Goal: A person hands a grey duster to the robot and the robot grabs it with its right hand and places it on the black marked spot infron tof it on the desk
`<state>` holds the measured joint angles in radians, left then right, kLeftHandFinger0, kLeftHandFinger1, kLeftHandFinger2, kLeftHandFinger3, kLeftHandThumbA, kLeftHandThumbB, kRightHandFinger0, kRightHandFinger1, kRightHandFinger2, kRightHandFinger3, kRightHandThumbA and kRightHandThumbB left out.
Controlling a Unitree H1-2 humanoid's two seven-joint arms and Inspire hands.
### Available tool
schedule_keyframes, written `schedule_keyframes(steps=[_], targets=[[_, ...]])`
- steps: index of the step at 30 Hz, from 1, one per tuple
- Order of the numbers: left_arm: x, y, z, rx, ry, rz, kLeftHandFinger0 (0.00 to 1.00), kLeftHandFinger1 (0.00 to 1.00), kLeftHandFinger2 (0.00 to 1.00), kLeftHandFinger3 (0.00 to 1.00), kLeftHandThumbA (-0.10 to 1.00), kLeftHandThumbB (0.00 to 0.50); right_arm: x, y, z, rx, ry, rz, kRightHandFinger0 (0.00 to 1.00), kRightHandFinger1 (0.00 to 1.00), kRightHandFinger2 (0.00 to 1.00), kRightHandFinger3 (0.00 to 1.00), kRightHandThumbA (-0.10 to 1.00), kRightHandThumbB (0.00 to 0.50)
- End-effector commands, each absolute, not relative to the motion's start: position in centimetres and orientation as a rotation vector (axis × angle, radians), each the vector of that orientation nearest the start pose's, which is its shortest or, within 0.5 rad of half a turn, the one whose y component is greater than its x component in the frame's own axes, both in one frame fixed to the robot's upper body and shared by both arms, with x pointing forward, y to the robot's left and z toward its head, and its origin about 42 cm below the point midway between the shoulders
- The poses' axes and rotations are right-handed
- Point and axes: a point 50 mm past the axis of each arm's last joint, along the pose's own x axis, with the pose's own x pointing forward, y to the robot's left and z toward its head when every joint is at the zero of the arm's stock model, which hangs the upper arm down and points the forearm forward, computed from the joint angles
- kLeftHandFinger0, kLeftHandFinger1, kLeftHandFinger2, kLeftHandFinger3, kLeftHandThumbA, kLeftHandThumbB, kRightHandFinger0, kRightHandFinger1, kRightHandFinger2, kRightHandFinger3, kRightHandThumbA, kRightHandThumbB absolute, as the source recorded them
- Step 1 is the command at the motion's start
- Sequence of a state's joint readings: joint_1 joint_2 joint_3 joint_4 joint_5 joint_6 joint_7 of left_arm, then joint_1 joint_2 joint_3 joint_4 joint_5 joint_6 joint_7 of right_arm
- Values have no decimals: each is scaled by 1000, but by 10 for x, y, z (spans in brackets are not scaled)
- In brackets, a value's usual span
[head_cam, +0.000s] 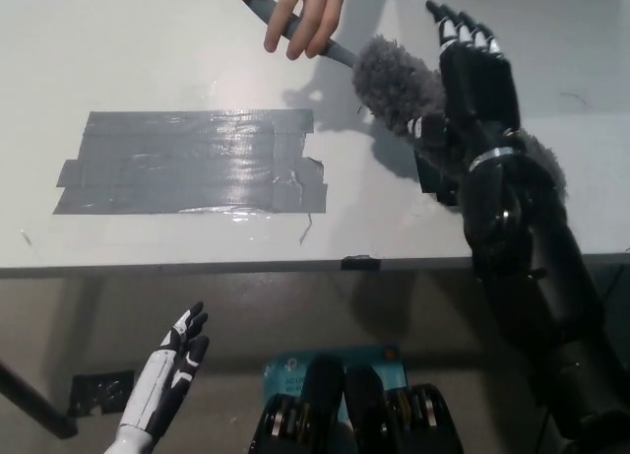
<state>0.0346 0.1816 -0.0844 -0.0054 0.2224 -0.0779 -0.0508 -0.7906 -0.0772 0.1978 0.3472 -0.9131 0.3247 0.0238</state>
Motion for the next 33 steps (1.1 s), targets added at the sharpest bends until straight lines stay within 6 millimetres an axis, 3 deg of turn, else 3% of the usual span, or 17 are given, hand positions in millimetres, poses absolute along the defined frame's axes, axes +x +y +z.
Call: schedule_keyframes(steps=[1, 4, 15, 16, 17, 18, 19, 20, 21, 22, 23, 24, 26, 27, 28, 30, 33], targets=[[275, 244, 106, 407, -103, -157, 1000, 1000, 1000, 1000, 982, 106, 500, -113, 308, -1076, -256, -63, 1000, 1000, 1000, 1000, 1000, 468], [276, 244, 107, 413, -112, -160, 1000, 1000, 1000, 1000, 988, 113, 502, -110, 300, -1064, -228, -17, 1000, 1000, 1000, 1000, 1000, 499], [278, 242, 110, 417, -117, -172, 1000, 1000, 1000, 1000, 975, 97, 523, -117, 296, -1112, -145, 51, 1000, 1000, 1000, 1000, 1000, 500], [277, 242, 109, 412, -116, -172, 1000, 1000, 1000, 1000, 973, 100, 526, -118, 295, -1131, -128, 36, 1000, 1000, 1000, 1000, 1000, 467], [277, 241, 109, 412, -118, -172, 1000, 1000, 1000, 1000, 971, 102, 530, -118, 296, -1156, -112, 14, 1000, 1000, 1000, 1000, 837, 409], [277, 242, 110, 418, -118, -172, 1000, 1000, 1000, 1000, 973, 107, 534, -119, 296, -1169, -115, -38, 785, 720, 800, 910, 488, 362], [278, 242, 110, 421, -123, -172, 1000, 1000, 1000, 1000, 974, 108, 535, -120, 295, -1177, -145, -89, 208, 235, 395, 688, 184, 302], [280, 242, 110, 422, -127, -173, 1000, 1000, 1000, 1000, 976, 109, 536, -122, 295, -1180, -169, -119, 42, 90, 269, 617, 34, 293], [281, 242, 111, 422, -131, -173, 1000, 1000, 1000, 1000, 977, 110, 535, -122, 295, -1180, -195, -148, 2, 4, 142, 549, -83, 275], [282, 242, 112, 423, -133, -172, 1000, 1000, 1000, 1000, 982, 119, 534, -124, 295, -1172, -233, -183, 0, 0, 117, 417, -99, 242], [283, 242, 112, 424, -134, -170, 1000, 1000, 1000, 1000, 983, 120, 534, -124, 296, -1164, -255, -196, 0, 21, 171, 394, -100, 236], [283, 242, 112, 422, -135, -168, 1000, 1000, 1000, 1000, 982, 118, 533, -125, 297, -1157, -279, -201, 0, 133, 411, 428, -100, 207], [282, 242, 112, 419, -132, -170, 1000, 1000, 1000, 1000, 978, 108, 530, -125, 298, -1135, -318, -209, 0, 258, 656, 458, -100, 212], [281, 242, 112, 421, -131, -173, 1000, 1000, 1000, 1000, 970, 92, 529, -127, 298, -1127, -334, -211, 0, 348, 804, 655, -100, 187], [280, 242, 112, 425, -132, -176, 1000, 1000, 1000, 1000, 963, 84, 527, -129, 297, -1119, -348, -212, 0, 385, 849, 753, -100, 187], [280, 242, 111, 425, -129, -180, 1000, 1000, 1000, 1000, 960, 89, 526, -131, 297, -1111, -360, -220, 0, 390, 847, 781, -100, 169], [282, 242, 112, 415, -124, -176, 1000, 1000, 1000, 1000, 950, 99, 525, -136, 301, -1108, -411, -239, 0, 457, 874, 968, -100, 154]])
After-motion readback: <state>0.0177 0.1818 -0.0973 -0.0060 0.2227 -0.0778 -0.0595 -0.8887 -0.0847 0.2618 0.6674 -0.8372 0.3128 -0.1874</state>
